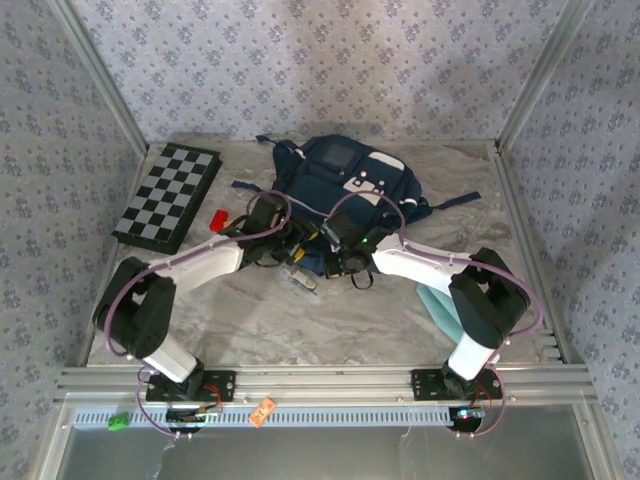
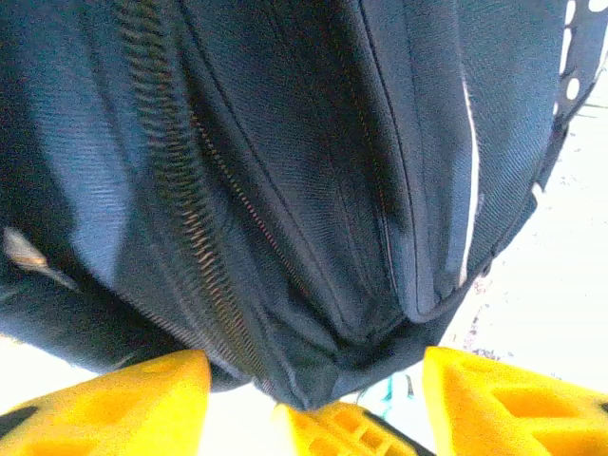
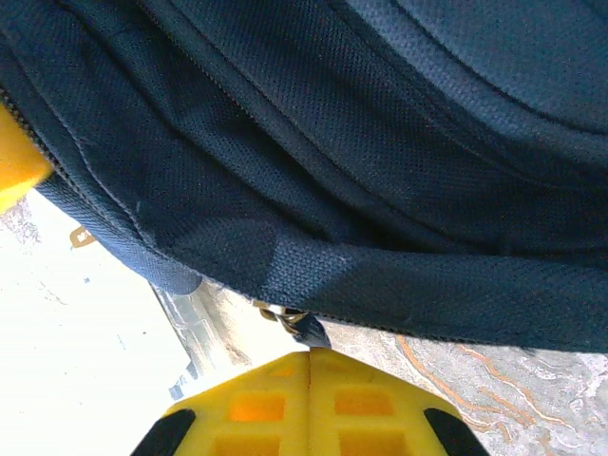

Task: Pack the student bag
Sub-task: Zip the student bag at the top-center of the table.

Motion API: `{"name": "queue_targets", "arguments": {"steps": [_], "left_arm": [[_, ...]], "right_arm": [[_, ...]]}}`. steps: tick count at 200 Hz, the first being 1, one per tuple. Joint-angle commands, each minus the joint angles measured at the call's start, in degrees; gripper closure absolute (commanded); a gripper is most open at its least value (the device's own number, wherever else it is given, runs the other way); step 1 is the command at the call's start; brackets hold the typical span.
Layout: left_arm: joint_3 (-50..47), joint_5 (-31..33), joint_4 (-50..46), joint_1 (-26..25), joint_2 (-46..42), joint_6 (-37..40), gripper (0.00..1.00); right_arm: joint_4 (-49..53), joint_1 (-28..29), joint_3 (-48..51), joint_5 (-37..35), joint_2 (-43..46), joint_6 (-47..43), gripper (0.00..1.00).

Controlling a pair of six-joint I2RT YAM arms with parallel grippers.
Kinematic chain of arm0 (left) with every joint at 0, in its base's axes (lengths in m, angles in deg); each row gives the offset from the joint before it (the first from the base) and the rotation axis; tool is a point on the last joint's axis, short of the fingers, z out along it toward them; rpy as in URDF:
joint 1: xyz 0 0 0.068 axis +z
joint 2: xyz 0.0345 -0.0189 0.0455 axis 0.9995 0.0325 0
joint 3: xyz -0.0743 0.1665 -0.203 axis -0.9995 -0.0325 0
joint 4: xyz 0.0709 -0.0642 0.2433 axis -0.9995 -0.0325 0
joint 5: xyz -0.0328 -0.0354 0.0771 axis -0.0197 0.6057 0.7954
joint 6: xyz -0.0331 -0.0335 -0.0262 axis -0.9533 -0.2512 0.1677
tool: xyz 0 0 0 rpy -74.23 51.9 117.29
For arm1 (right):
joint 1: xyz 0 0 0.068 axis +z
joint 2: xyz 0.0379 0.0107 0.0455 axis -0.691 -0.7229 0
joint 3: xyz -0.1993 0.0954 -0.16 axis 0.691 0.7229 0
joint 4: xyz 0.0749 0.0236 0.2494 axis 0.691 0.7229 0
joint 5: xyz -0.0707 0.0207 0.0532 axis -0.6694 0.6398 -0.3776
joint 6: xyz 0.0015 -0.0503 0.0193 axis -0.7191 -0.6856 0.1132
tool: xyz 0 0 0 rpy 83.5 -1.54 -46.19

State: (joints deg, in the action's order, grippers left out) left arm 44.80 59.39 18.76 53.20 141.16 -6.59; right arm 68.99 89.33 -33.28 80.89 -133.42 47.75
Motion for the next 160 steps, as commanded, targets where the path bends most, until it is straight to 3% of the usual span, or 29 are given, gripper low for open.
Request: {"name": "queue_targets", "arguments": {"steps": [1,40,72,97,160], "left_arm": [[2.17,1.39,0.51,-0.03,2.99,-3.6,0.46],[2.2,0.55,1.38,-0.13,5.86,-5.68,0.64],[2.79,-0.01,1.46,-0.08,6.17,-6.58,0.86],[3.6,-0.6,1.63,-0.08,5.29,-6.94,0.96],[5.44,-0.08,0.29,-0.52,3.57,-6.32,1.0]], "right_arm": [[-0.69,-0.02,-0.82,0.2,0.09,0.49,1.0],[-2.06,0.34,1.86,0.53,3.02,3.3,0.96],[-4.76,0.34,6.02,-0.1,6.59,5.1,0.82],[-13.64,0.34,12.23,2.84,9.14,5.27,0.65],[-22.54,0.16,13.26,-0.45,4.08,5.47,0.53]]}}
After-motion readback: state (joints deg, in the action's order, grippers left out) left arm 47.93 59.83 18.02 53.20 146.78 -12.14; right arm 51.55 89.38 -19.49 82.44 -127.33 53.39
